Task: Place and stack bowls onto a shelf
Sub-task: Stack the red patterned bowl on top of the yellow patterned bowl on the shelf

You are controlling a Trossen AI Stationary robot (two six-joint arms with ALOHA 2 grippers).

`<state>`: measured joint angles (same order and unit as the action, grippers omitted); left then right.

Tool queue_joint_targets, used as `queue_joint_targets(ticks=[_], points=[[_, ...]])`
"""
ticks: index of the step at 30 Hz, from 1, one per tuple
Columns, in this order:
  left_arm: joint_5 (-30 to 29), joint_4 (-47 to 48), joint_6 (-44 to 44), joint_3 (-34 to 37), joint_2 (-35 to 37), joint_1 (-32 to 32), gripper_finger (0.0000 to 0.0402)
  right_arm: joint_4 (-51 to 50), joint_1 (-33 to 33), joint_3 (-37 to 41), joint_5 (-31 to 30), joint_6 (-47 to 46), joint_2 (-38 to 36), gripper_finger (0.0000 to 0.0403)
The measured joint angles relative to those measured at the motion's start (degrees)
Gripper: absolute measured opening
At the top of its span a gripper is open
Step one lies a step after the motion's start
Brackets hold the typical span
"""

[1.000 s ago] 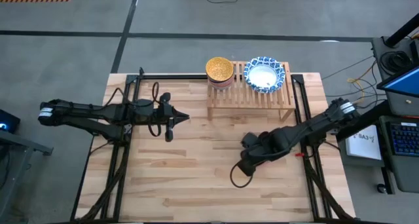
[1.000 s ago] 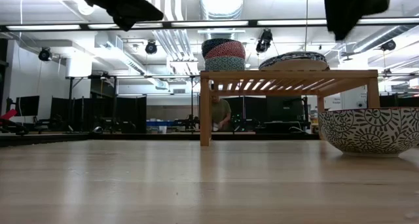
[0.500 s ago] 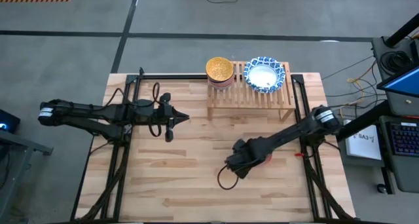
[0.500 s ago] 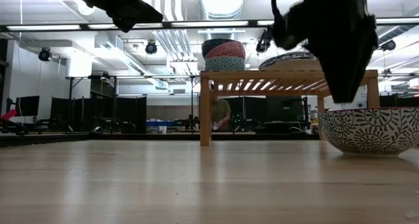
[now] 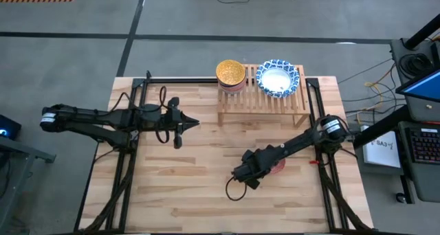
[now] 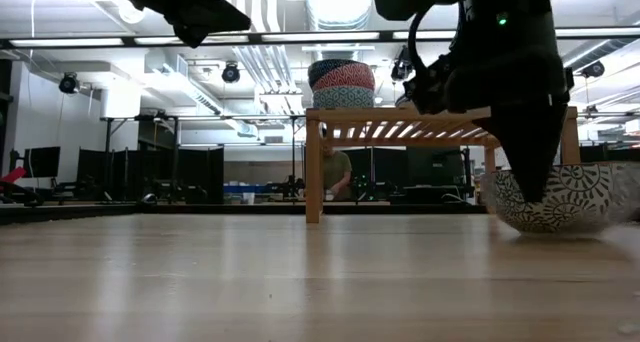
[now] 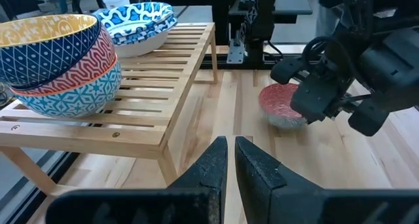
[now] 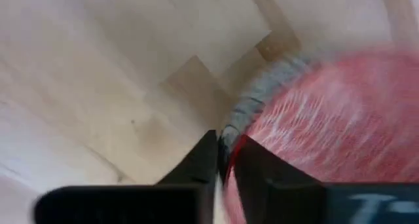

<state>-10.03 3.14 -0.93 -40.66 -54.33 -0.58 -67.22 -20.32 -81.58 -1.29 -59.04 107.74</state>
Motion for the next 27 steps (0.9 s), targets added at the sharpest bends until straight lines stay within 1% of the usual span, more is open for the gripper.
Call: queue_joint_targets(ticks=[2,7,10,18,21,27], points=[[0.0,-0.1,0.0,0.0,0.0,0.0,0.0013,0.1,0.0,0.0,-0.5,1.1,-0.3,0.0017],[0.0,-1.3,0.0,0.0,0.0,0.0,0.0013,-0.2,0.0,-2.3,-0.2,3.5,-1.1,0.0014],[0.0,-2.3,-0.5,0.0,0.0,0.0,0.0013,-0.3,-0.5,-5.2,-0.8,8.9,-1.4,0.0014],[0.0,-3.7,-1.0,0.0,0.0,0.0,0.0013,-0.7,-0.6,-18.2,-10.3,26.2,-1.5,0.0013],[0.0,-3.6,-1.2,0.0,0.0,0.0,0.0013,-3.0,0.3,-25.0,-15.1,33.8,-1.5,0.0013],[0.0,-3.6,-1.1,0.0,0.0,0.0,0.0013,-6.2,3.5,-39.4,-26.3,53.1,-1.5,0.0013]])
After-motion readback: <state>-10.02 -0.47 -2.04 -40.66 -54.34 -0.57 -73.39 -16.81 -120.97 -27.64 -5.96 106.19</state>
